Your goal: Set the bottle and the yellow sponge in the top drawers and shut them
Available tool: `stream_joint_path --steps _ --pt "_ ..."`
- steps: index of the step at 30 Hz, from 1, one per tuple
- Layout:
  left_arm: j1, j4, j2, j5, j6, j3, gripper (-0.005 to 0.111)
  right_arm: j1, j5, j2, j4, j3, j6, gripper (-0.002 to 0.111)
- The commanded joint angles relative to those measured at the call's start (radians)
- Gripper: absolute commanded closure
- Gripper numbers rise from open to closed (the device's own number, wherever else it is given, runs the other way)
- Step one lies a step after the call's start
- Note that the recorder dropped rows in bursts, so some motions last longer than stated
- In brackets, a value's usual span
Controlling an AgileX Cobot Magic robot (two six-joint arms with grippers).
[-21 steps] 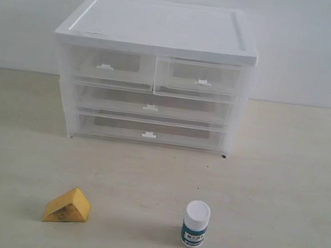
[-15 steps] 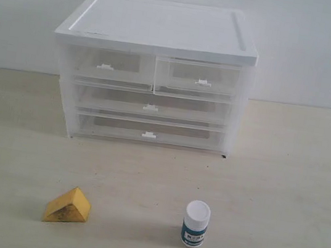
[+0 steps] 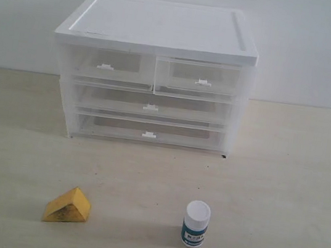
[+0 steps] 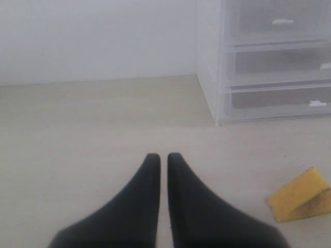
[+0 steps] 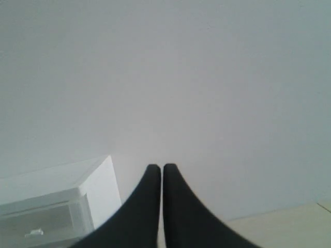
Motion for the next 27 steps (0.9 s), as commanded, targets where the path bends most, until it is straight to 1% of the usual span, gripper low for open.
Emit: stream_joint_path --steps 1,5,9,15,19,23,27 --pt "0.004 -0.01 -0.004 -0.002 0.0 0.004 0.102 -0.001 -0.017 0.092 -0.012 -0.081 0.003 0.108" --pt "0.004 -0.01 -0.004 -0.003 0.0 0.004 0.102 -0.001 -0.034 0.251 -0.069 -0.17 -0.007 0.108" --pt "0.004 -0.01 -0.004 -0.003 0.0 0.004 0.102 -0.001 -0.107 0.416 -0.18 -0.241 0.003 0.108" --pt "0.004 -0.01 -0.004 -0.003 0.0 0.004 0.102 -0.001 -0.232 0.643 -0.304 -0.321 0.128 0.108" --pt "0.004 -0.01 -0.004 -0.002 0.0 0.004 0.102 0.018 -0.38 0.789 -0.387 -0.327 0.189 0.108" --pt "0.004 -0.01 -0.004 -0.002 0.0 0.004 0.102 0.071 -0.471 0.919 -0.361 -0.332 0.145 0.108" --pt "0.004 -0.01 -0.004 -0.002 0.0 0.004 0.102 0.166 -0.54 1.035 -0.217 -0.332 -0.012 0.108"
